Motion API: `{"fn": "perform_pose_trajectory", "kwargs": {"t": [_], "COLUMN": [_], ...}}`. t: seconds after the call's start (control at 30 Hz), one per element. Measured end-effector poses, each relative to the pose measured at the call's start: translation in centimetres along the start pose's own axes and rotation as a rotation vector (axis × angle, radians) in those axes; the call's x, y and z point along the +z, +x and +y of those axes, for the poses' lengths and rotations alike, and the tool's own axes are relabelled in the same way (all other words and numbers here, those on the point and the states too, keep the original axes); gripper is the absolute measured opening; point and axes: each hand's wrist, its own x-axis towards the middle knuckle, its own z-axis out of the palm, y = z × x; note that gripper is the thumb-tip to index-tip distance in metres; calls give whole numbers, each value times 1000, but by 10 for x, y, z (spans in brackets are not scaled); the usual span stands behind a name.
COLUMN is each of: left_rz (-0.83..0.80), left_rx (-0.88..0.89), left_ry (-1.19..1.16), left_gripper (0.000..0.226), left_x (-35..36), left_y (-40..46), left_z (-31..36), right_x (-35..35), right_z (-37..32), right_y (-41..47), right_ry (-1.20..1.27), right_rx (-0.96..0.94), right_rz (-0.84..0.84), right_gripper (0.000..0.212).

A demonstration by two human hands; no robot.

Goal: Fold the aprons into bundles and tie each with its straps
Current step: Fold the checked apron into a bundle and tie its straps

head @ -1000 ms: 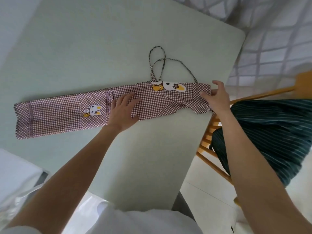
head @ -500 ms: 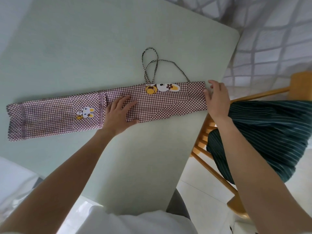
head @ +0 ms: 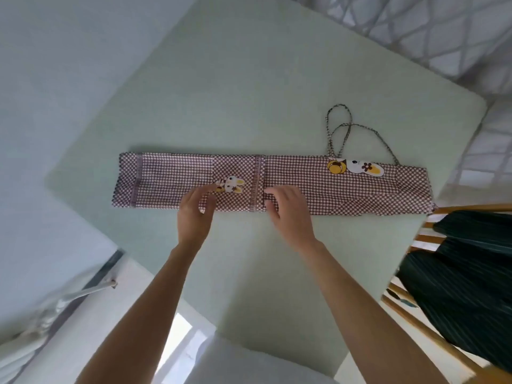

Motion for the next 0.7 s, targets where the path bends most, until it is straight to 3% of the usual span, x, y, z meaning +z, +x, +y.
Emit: {"fn": "perform_pose_trajectory", "kwargs": {"t": [0.2, 0.33, 0.43, 0.6, 0.7], "left_rz": [122, 143, 84, 25, 66], "left_rx": [-296, -422, -555, -683, -715], "left_ry": [103, 204, 201, 143, -15], "left_gripper": [29, 50, 65, 61, 41], "left_x": [-60, -83, -99, -114, -116], "left_y": [13, 28, 40, 45, 44], "left_z": [-74, -102, -115, -123, -120], "right_x": [64, 83, 91, 93, 93], "right_z": [-41, -31, -29, -35, -35], "right_y": [26, 19, 15, 14, 14], "right_ry": [-204, -370, -424, -457, -455], "right_rx": [-1, 139, 203, 220, 228], "right_rz": [-10, -166, -265, -285, -285], "right_gripper": [11, 55, 61, 61, 62]}}
